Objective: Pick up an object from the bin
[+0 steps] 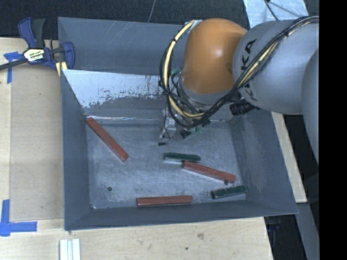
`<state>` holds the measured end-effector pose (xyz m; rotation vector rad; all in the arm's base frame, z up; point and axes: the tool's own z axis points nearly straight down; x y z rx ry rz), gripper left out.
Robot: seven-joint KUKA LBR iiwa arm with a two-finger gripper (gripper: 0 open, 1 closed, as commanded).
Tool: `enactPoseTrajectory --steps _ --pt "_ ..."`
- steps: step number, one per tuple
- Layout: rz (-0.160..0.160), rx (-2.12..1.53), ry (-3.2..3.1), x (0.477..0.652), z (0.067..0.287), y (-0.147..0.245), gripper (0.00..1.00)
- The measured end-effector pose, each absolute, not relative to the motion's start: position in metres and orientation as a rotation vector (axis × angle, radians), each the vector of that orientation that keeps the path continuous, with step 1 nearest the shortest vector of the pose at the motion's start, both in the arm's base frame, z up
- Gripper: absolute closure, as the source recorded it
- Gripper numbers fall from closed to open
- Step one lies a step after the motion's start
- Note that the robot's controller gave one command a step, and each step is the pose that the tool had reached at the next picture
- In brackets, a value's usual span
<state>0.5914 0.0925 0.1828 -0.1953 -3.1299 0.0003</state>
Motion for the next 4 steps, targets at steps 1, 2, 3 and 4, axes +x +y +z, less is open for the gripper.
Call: enactPoseTrajectory --steps 1,2,3,4 --pt "-0.005 -0.143 -3.139 0.601 0.159 0.184 0.0" --pt "-0.002 -0.15 -3.143 0.603 0.161 0.181 0.0" --pt "-0.006 -0.176 -3.147 0.609 0.114 0.183 0.0" --pt "0.002 -0.089 -3.139 0.6 0.082 0.21 0.0"
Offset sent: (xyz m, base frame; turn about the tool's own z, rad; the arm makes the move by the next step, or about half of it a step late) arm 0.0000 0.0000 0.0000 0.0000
